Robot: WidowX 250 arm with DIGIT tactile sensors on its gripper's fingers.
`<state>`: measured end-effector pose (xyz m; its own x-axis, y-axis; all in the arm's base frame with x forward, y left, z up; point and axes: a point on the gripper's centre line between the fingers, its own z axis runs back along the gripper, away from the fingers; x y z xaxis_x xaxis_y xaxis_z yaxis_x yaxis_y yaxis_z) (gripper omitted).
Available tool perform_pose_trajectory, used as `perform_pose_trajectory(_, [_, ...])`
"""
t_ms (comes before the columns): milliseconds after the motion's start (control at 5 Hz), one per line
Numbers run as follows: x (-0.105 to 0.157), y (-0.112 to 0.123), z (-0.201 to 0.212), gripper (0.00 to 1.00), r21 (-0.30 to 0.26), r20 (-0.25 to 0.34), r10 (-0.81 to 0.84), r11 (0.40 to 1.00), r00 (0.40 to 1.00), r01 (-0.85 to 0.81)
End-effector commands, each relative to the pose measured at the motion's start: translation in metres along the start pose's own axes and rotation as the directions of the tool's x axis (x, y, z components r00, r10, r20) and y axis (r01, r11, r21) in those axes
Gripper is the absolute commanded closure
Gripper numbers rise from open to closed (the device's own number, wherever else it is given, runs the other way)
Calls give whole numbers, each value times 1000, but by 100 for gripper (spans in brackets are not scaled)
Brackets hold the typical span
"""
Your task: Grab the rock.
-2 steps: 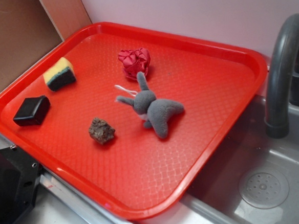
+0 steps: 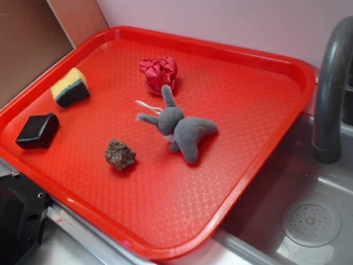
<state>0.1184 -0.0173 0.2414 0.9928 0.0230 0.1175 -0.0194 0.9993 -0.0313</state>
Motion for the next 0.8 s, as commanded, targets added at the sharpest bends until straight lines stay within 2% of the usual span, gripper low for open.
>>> perform_pose_trajectory(0, [21,-11,-23,0,54,125,-477,879,870,474])
perform_pose_trajectory(200, [31,-16,-50,0,38,181,-668,738,722,673])
perform_pose_trajectory(400, [39,-17,-73,0,26,251,-809,554,531,832])
perform_pose_trajectory(600, [38,-29,-96,0,67,194,-934,318,300,946])
